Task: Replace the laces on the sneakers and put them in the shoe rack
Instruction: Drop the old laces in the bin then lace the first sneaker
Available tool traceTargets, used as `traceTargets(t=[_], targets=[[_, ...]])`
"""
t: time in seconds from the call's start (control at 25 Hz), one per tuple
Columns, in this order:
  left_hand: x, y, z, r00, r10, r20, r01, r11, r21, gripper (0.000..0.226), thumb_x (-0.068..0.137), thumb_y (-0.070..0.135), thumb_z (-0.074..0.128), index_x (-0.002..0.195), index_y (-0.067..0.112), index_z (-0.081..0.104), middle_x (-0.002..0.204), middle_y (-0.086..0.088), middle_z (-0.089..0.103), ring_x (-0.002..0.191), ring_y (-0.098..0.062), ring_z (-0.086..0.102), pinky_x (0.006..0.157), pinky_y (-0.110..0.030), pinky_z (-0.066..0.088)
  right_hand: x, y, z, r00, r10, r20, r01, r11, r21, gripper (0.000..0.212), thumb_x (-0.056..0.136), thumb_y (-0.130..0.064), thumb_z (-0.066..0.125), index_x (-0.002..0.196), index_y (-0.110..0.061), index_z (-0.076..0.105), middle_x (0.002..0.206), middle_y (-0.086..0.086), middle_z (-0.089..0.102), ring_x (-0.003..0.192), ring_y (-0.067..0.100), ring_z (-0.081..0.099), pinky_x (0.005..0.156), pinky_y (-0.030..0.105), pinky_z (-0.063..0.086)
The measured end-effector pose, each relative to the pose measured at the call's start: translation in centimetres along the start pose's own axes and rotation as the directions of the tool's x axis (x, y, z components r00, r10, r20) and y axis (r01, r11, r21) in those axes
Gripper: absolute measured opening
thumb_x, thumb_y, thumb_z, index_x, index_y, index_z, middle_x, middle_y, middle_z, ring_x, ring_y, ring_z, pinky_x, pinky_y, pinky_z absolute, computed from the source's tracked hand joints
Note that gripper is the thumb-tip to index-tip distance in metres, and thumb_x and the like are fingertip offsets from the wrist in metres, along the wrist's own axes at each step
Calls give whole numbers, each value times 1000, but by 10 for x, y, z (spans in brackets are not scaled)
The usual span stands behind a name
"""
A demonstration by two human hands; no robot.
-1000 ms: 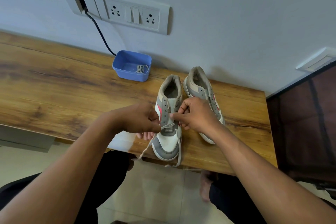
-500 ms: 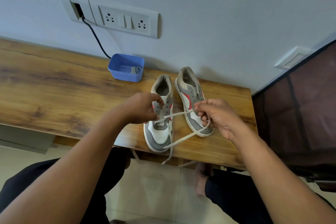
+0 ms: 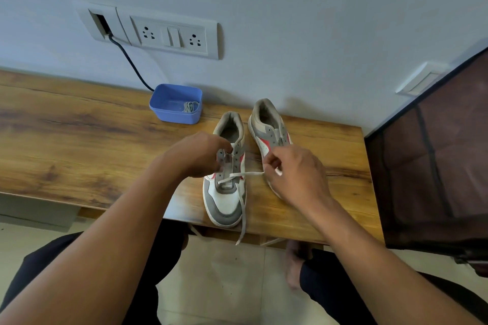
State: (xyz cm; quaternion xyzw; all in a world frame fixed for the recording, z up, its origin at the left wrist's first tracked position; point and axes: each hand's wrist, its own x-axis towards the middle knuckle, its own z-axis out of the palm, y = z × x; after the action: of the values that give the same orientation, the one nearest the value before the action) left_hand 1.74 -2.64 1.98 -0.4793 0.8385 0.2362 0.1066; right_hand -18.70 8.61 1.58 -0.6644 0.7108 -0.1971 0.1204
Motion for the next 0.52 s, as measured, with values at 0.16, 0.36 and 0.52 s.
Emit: traceTargets(t=[0.16,0.36,0.52], targets=[[3,8,-14,1000,22,-15,-21,1000,8,35,93,29,71,127,32,66,109,4,68,92,-16,60,79,-31,50,-8,-17,30,919,191,345,-291,920,264,15,87,-37,80,78,-27,74,73,-14,70,70,1,65,64,25,54],[-3,13,-19,995,34,-91,-37,999,-30,30,93,35,71,122,28,69,114,3,69,91,-13,58,79,-31,51,1,-22,41,849,276,451,-429,859,280,22,85,-30,84,70,-22,70,73,-6,72,73,12,70,75,40,62],[-8,4,-10,992,4,-124,-21,990,-139,26,92,39,71,117,31,70,97,6,67,84,-11,62,81,-35,56,8,-23,33,825,288,487,-482,808,339,13,87,-17,81,80,-7,75,74,7,78,74,23,78,76,49,66]])
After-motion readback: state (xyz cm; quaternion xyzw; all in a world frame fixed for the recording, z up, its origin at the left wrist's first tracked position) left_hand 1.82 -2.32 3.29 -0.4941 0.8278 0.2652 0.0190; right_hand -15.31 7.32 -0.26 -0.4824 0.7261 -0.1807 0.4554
